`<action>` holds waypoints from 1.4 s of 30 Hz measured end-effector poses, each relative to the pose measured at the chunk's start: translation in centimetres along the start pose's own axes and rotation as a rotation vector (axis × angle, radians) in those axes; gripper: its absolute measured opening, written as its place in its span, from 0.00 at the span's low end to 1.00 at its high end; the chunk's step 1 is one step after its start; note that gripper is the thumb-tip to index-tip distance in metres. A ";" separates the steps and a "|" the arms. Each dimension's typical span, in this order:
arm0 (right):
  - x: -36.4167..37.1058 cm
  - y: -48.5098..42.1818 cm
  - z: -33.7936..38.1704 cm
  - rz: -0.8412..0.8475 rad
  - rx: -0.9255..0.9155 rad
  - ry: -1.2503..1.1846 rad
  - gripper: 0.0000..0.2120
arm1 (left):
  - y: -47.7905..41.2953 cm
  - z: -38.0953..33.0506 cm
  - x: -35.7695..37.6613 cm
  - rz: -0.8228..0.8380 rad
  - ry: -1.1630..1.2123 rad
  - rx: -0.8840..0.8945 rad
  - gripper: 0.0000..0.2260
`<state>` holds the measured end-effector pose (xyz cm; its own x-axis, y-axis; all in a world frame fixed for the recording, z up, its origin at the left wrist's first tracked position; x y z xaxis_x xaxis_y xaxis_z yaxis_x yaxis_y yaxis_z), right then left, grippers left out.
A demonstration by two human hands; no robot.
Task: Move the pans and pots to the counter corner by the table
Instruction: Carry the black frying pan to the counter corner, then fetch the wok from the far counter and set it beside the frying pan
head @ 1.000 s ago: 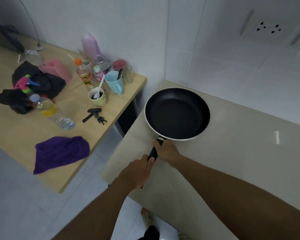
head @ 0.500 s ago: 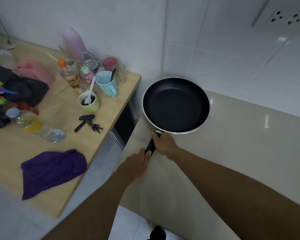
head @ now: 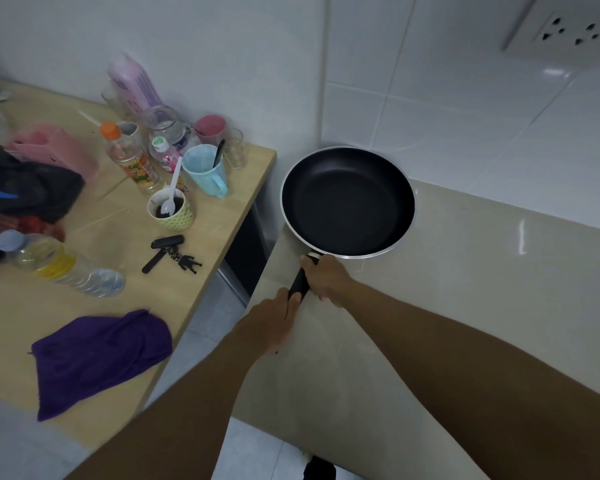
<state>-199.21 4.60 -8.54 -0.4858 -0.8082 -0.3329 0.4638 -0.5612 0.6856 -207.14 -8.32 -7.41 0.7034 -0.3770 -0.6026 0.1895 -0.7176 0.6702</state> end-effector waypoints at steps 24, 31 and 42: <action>-15.0 13.4 -7.1 -0.285 -0.149 0.399 0.43 | 1.1 -15.0 -6.3 -0.118 -0.503 0.383 0.29; -23.0 23.2 -14.5 -0.460 -0.062 0.328 0.48 | 3.1 -28.0 -2.3 -0.012 -0.653 0.510 0.30; -31.3 43.4 -33.5 -0.734 0.105 0.269 0.53 | 12.3 -48.6 15.6 0.067 -0.771 0.760 0.29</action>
<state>-139.08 -0.44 9.90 -0.4384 -0.2602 -0.8603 0.0151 -0.9592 0.2824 -160.57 5.42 12.53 0.0259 -0.5052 -0.8626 -0.4944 -0.7564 0.4282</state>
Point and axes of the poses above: each hand's wrist, its own y-axis away from the middle knuckle, its own x-axis out of the palm, z = x × y, the point moved 5 cm from there along -y, towards the middle knuckle, and after that the axes turned 12 degrees about z, right-handed, at the moved point
